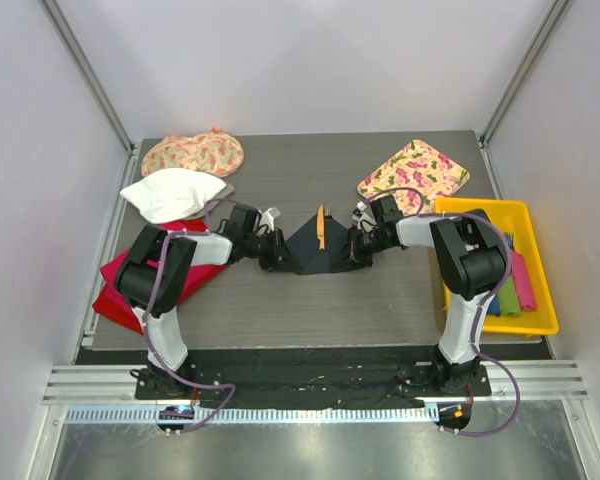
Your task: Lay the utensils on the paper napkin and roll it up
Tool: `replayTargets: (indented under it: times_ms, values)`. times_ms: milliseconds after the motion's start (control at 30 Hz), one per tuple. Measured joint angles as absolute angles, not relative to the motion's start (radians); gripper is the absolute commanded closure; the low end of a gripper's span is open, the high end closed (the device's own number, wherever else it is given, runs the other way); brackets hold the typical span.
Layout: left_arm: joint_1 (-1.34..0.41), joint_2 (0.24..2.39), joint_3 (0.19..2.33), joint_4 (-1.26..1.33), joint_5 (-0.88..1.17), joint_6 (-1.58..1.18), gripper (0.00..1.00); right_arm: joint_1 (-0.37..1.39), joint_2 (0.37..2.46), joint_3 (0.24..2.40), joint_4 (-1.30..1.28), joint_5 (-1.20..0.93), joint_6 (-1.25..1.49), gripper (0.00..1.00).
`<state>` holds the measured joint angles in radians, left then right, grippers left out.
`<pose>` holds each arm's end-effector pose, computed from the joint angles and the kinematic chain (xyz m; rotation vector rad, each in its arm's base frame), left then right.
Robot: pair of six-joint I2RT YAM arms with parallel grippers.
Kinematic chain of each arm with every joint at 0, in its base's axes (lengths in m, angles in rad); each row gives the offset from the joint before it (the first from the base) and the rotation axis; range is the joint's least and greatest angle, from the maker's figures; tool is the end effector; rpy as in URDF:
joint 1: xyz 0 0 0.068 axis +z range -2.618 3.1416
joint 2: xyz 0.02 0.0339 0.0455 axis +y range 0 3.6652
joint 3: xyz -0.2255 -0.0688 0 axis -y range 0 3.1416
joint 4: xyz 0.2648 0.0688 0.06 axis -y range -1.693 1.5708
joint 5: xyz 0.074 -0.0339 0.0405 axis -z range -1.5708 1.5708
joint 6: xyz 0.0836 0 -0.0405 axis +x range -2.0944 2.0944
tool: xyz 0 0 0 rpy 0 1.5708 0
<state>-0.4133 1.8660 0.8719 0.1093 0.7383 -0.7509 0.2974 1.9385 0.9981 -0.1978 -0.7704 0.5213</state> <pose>0.3129 -0.1987 0.0349 -0.0838 2.6583 -1.3687 0.3289 0.1617 0.0237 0.0644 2.7898 1.2769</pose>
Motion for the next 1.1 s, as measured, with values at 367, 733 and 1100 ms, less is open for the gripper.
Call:
replayTargets:
  times_ms: [367, 733, 1100]
  values:
    - [-0.458, 1.865, 0.944, 0.183, 0.745, -0.77, 0.86, 0.297, 1.938, 0.999, -0.2, -0.77, 0.521, 0.99]
    - [-0.471, 1.964, 0.981, 0.212, 0.72, -0.804, 0.92, 0.297, 1.938, 1.001, -0.204, -0.769, 0.521, 0.99]
    - [-0.471, 1.988, 0.982, 0.205, 0.689, -0.804, 0.95, 0.297, 1.934, 1.007, -0.216, -0.763, 0.509, 0.97]
